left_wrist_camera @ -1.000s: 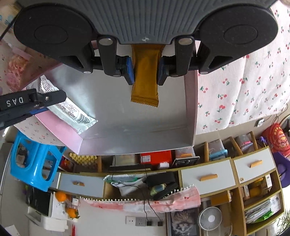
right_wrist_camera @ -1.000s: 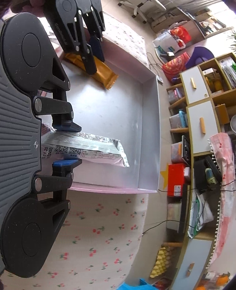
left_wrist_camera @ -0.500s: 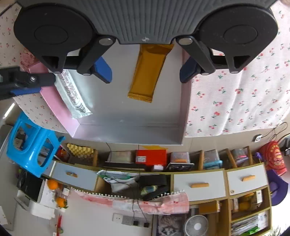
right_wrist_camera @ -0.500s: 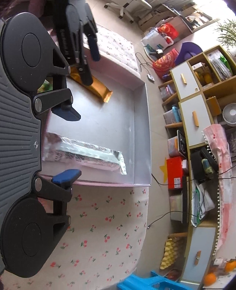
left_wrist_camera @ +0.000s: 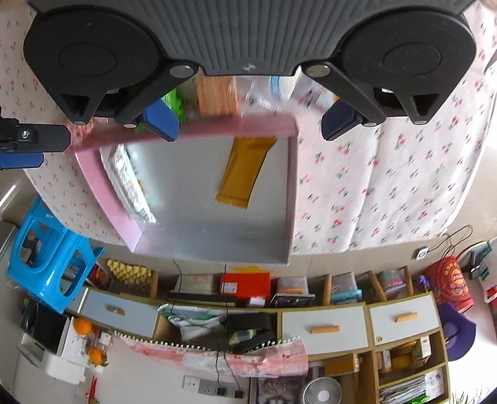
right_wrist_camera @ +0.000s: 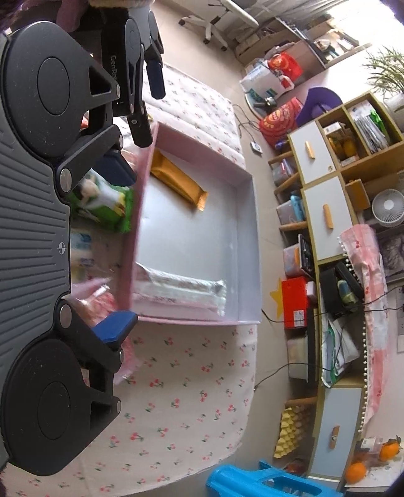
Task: Organize snacks
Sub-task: 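Withdraw both tools and move them over the remaining snack pile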
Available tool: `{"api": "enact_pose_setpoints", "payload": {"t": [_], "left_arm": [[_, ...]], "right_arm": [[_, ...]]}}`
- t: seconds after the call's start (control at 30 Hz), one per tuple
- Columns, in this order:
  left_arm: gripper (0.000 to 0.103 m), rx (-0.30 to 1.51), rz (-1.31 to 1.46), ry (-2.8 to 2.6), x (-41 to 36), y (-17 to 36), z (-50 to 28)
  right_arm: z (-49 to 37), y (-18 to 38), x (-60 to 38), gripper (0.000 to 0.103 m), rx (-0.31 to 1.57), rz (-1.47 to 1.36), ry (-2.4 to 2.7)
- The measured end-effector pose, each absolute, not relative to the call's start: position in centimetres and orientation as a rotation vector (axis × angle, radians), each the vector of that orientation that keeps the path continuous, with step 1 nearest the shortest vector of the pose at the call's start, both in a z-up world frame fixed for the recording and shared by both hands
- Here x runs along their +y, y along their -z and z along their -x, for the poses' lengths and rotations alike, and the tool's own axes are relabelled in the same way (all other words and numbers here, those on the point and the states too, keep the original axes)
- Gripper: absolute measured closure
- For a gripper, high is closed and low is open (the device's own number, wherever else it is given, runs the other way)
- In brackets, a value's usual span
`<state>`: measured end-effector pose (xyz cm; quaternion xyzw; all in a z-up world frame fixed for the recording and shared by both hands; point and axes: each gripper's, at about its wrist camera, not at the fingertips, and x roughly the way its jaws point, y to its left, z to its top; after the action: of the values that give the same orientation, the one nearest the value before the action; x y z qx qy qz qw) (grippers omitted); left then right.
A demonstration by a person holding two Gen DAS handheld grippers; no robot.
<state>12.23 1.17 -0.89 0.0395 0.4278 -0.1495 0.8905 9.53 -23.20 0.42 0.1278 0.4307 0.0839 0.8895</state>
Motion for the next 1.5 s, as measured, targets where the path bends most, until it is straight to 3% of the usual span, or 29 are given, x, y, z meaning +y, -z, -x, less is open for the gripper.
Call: {"api": "enact_pose_setpoints", "payload": {"t": [0.27, 0.53, 0.77, 1.03, 1.37, 1.5], "left_arm": [[0.001, 0.964, -0.117, 0.229, 2.4, 0.8, -9.9], [0.001, 0.908, -0.185, 0.186, 3.0, 1.6, -7.9], [0.005, 1.015, -0.047, 0.207, 4.8, 2.4, -7.5], [0.006, 1.011, -0.019, 0.243, 6.4, 3.0, -9.0], [0.021, 0.991, -0.003, 0.358, 8.1, 3.4, -10.2], [0.034, 0.974, -0.045, 0.394, 8.6, 3.9, -10.5]], "right_arm": [[-6.8, 0.4, -21.7, 0.01, 0.851, -0.272, -0.152], [-5.2, 2.0, -20.0, 0.01, 0.881, -0.159, -0.142], [-4.1, 2.6, -17.8, 0.01, 0.87, -0.011, -0.163], [-5.1, 2.9, -16.8, 0.01, 0.891, -0.083, -0.186], [-6.9, 2.9, -17.1, 0.01, 0.846, -0.243, -0.162], [-7.1, 3.1, -16.8, 0.01, 0.85, -0.253, -0.182]]}}
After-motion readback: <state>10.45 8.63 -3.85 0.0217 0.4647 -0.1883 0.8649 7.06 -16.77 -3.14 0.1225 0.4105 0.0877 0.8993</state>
